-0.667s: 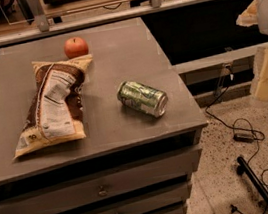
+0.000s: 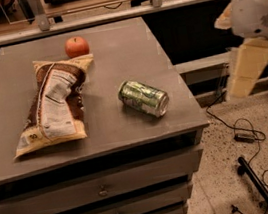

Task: Place green can upright

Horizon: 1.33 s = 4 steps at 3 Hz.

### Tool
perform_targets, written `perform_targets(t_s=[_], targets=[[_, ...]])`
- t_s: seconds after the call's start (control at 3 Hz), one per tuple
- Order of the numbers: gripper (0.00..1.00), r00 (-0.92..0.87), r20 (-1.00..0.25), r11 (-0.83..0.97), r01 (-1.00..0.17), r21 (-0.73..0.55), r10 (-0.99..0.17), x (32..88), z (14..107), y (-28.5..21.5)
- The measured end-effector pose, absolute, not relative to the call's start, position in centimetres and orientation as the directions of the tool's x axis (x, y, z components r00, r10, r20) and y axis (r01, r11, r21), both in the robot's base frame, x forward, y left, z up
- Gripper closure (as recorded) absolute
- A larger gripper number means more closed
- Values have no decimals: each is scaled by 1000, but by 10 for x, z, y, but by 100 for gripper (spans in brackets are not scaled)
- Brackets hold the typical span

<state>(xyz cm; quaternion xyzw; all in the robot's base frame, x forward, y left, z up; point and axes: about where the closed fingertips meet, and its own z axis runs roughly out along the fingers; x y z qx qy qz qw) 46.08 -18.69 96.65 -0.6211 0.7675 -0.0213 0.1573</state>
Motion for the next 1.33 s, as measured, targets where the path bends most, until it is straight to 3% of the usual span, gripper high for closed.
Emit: perform_targets(t_s=[0.33,0.67,1.33], targets=[[0,-57,-261,101,-983,-156,-964,505,943,-92],[0,-11,-294,46,-993,-110,-956,526,933,-32],[0,-8,-295,43,-993,-112,-956,530,930,-23]])
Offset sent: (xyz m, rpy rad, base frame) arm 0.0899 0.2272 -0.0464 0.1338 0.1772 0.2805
